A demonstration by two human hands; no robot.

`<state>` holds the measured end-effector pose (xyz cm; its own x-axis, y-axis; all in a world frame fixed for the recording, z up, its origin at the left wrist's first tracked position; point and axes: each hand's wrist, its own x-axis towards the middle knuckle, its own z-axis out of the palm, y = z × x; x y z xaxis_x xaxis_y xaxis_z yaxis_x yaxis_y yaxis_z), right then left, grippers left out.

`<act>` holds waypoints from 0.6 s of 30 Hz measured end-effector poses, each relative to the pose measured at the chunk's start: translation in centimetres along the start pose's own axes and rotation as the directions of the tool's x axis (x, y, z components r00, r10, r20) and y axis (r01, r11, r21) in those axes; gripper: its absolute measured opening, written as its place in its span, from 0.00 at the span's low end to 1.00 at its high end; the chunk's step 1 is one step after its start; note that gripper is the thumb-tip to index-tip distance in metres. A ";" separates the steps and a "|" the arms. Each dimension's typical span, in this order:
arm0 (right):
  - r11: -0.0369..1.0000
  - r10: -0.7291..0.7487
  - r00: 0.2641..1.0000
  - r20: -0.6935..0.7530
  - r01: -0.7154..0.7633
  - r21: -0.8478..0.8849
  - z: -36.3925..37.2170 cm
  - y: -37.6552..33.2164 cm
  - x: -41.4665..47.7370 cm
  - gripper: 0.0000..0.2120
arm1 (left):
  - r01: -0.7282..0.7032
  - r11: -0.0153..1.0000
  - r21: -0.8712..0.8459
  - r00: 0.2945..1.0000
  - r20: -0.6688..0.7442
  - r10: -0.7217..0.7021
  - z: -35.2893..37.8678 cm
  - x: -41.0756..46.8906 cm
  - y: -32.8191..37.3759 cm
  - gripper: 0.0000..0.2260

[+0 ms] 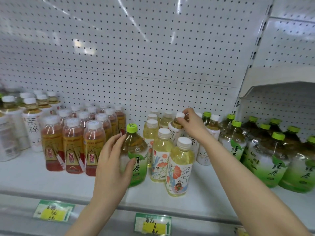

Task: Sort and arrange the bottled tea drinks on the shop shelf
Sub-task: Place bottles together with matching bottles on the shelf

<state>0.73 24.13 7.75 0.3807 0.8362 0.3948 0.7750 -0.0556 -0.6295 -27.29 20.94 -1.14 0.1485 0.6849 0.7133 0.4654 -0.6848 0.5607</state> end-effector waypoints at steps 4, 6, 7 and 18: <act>0.987 0.089 0.982 -0.164 -0.064 0.150 -3.5 1.0 -4.0 0.09 | -0.103 0.991 -0.085 0.995 -0.004 0.103 1.2 -1.0 2.2 0.27; 0.991 0.069 0.951 -0.302 -0.032 0.126 -5.5 0.7 -6.2 0.05 | -0.136 0.985 -0.102 0.990 0.018 0.139 2.1 -1.2 2.8 0.25; 0.998 0.023 0.941 -0.336 -0.003 0.059 -5.7 0.2 -7.2 0.06 | -0.149 0.980 -0.129 0.988 0.025 0.153 2.8 -1.4 3.4 0.24; 0.976 -0.025 0.981 -0.193 -0.018 -0.218 4.0 2.1 -12.4 0.21 | -0.100 0.952 -0.289 0.988 0.085 0.129 8.9 -1.7 5.6 0.19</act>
<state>-4.38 15.79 -1.19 0.4511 0.7164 0.5322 0.8594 -0.1880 -0.4755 -17.14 18.17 -2.91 0.2812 0.6093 0.7414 0.1764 -0.7922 0.5842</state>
